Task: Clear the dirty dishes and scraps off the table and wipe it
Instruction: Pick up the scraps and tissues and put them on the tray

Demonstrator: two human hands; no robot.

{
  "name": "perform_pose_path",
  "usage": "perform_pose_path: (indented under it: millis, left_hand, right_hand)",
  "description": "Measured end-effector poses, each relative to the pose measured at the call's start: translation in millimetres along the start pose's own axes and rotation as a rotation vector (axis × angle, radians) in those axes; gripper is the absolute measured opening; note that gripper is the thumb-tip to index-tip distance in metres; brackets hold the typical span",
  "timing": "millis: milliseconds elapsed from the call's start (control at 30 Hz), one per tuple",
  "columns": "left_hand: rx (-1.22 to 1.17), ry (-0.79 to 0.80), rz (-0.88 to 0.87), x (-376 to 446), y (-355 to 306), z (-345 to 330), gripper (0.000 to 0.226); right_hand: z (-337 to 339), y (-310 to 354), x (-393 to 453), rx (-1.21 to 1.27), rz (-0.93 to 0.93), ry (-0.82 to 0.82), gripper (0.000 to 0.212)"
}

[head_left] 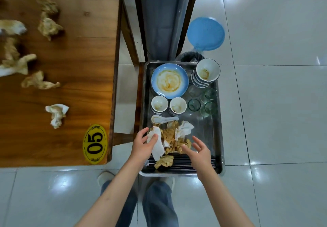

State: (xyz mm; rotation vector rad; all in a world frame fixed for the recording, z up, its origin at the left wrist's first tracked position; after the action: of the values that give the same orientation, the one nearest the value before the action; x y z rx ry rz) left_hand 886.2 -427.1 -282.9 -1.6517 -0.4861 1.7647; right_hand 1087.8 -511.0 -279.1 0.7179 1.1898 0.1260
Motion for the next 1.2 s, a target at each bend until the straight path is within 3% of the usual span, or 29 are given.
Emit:
perform_pose_path:
  millis: [367, 600, 833, 1000, 1200]
  left_hand:
    - [0.075, 0.096, -0.213, -91, -112, 5, 0.058]
    - [0.101, 0.057, -0.400, -172, -180, 57, 0.062]
    - [0.048, -0.105, -0.614, -233, -224, 173, 0.061]
    - [-0.019, -0.249, -0.697, -261, -225, 292, 0.053]
    - [0.018, -0.387, -0.698, -281, -206, 449, 0.059]
  right_hand:
    - [10, 108, -94, -0.045, 0.236, 0.044, 0.069]
    - [-15, 163, -178, -0.148, 0.418, 0.154, 0.071]
    - [-94, 210, -262, -0.331, 0.680, 0.258, 0.076]
    - [-195, 228, -313, -0.454, 0.817, 0.293, 0.076]
    - [-324, 226, -367, -0.478, 0.896, 0.299, 0.072]
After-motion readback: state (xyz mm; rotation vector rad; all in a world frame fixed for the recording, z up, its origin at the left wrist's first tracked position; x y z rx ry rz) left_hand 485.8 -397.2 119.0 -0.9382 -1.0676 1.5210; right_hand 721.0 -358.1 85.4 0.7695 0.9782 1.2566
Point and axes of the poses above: each hand's wrist, its own x-axis towards the middle knuckle, its own z-axis out of the back of the hand, y = z × x, the point moved 8 cm from there along x, towards the middle knuckle, and after that the axes turned 3 degrees about -z, right-handed, at the moved point
